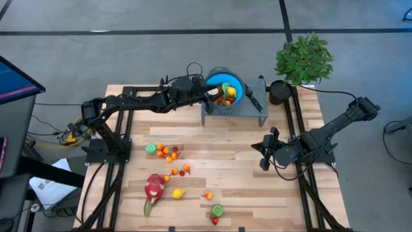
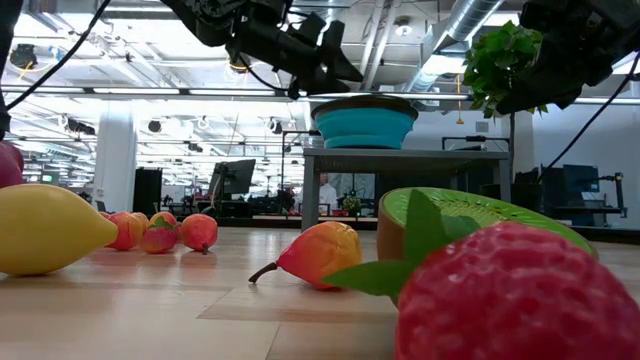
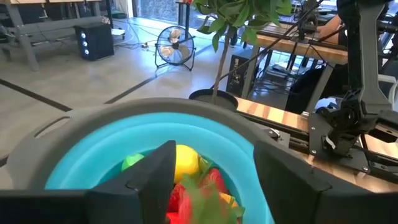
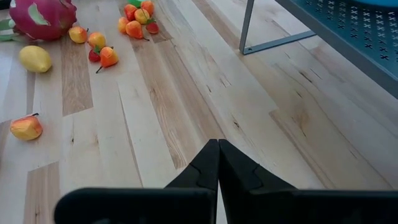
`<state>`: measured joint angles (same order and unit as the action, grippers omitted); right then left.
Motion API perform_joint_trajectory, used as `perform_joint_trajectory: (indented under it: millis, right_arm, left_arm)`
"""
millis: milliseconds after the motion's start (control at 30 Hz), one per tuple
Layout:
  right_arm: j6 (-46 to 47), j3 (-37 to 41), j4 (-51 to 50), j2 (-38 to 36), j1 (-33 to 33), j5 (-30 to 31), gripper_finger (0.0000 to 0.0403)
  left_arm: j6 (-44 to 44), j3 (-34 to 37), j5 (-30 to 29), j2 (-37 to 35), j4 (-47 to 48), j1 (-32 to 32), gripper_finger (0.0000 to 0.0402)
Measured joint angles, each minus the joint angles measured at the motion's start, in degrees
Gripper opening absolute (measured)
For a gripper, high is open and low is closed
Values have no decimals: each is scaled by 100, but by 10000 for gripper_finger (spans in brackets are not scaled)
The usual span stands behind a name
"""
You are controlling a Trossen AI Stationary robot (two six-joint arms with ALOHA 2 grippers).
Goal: Pick & Place Fruit
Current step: Put the strawberry into the strainer bowl, then put the top strawberry into the strainer bowl
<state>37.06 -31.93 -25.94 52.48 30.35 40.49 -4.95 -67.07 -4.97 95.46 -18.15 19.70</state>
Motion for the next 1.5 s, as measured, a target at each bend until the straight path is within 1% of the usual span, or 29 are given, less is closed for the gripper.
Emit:
perform_joint_trajectory:
  millis: [133, 200, 267, 333, 400, 600, 667, 833, 1033, 1133, 1300, 1367, 1500]
  right_arm:
    - [-2, -1, -3, 1, 0, 0, 0]
    - [-3, 1, -3, 0, 0, 0, 0]
    - [-19, 1, -4, -1, 0, 0, 0]
    - [-160, 1, -15, -42, 0, -61, 0]
    - [-402, 1, 25, -164, -2, -280, 0]
    - [-1143, -1, 267, -527, -190, -699, 0]
    - [-1399, -1, 319, -651, -308, -819, 0]
    - [-2156, -1, 619, -838, -839, -1382, 0]
    - [-2651, 113, 694, -1161, -1410, -1682, 0]
    - [-2717, 267, 732, -1420, -1636, -1823, 0]
    - [-2712, 709, 834, -2030, -1960, -1840, 0]
    - [-2710, 866, 856, -2325, -2065, -1838, 0]
    - [-2669, 1091, 843, -2786, -2213, -1825, 0]
  left_arm:
    - [-2, 0, 2, -4, 0, 0, 233]
    - [-6, 1, 4, -4, -1, -2, 232]
    - [-55, 2, 4, -4, -1, -2, 224]
    - [-154, 3, 8, -4, -2, -2, 208]
    - [-171, 4, 26, -6, -2, -7, 188]
    - [-191, 7, 25, -6, -2, -69, 119]
    - [-284, 7, 24, -6, -4, -72, 97]
    - [-348, 7, 26, -6, -4, -70, 55]
    - [-348, 7, 101, -11, -4, -102, 20]
    - [-307, 7, 115, -11, -4, -143, 8]
    - [-275, 11, 142, -35, -13, -216, 4]
    - [-275, 11, 334, -35, 4, -277, 3]
    - [-266, 11, 1074, -67, 66, -530, 3]
